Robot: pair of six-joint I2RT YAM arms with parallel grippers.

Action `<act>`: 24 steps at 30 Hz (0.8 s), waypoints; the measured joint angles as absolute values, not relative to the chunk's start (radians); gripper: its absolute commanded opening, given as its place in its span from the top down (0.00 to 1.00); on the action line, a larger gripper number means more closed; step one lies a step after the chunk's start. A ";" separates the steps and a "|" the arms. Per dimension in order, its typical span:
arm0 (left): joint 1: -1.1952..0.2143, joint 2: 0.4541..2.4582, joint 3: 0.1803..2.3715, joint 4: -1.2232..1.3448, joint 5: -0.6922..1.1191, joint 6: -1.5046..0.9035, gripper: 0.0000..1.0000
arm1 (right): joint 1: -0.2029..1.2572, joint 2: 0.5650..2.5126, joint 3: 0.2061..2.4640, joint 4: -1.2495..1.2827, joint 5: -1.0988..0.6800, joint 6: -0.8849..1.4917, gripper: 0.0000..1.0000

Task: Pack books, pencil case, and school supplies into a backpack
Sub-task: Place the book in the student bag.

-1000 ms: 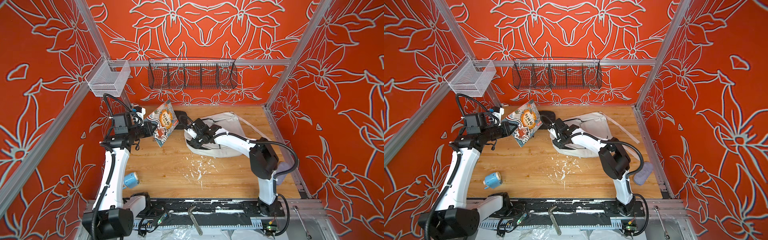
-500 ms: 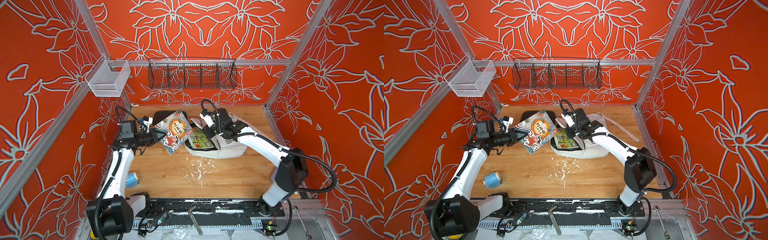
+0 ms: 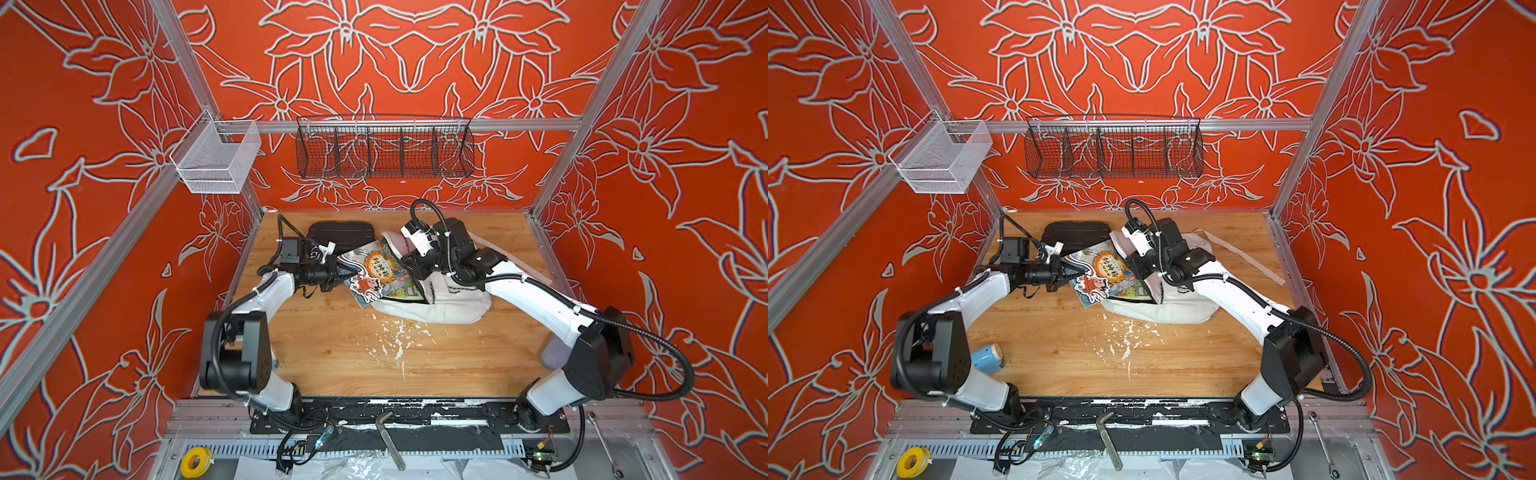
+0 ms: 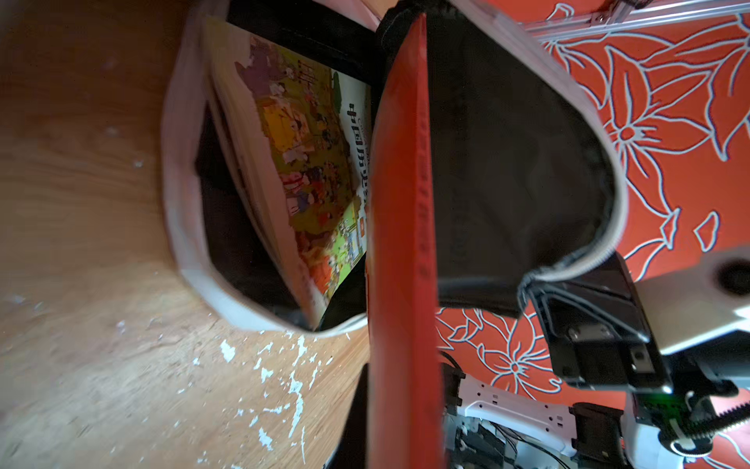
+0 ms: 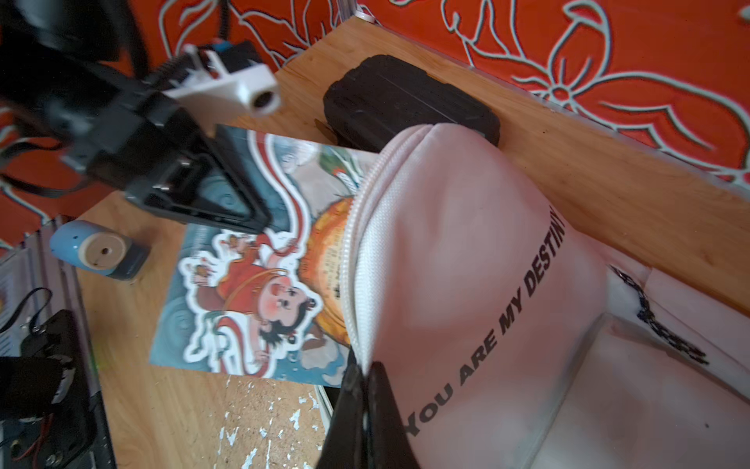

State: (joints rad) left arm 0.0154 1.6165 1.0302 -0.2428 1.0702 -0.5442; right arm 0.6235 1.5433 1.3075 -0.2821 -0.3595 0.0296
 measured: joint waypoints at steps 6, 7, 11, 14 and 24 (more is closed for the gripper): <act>-0.104 1.810 1.208 -0.270 1.093 -0.493 1.00 | 0.633 1.529 1.271 -0.239 -0.466 0.020 1.00; -0.115 1.828 1.229 -0.290 1.099 -0.477 1.00 | 0.635 1.529 1.263 -0.233 -0.476 0.016 1.00; -0.139 1.899 1.319 -0.447 1.115 -0.334 1.00 | 0.634 1.531 1.253 -0.234 -0.469 0.003 1.00; -0.141 1.905 1.326 -0.593 1.135 -0.206 1.00 | 0.633 1.531 1.251 -0.229 -0.461 -0.003 1.00; -0.193 2.035 1.429 -0.731 1.156 -0.111 1.00 | 0.654 1.570 1.203 -0.144 -0.611 -0.018 1.00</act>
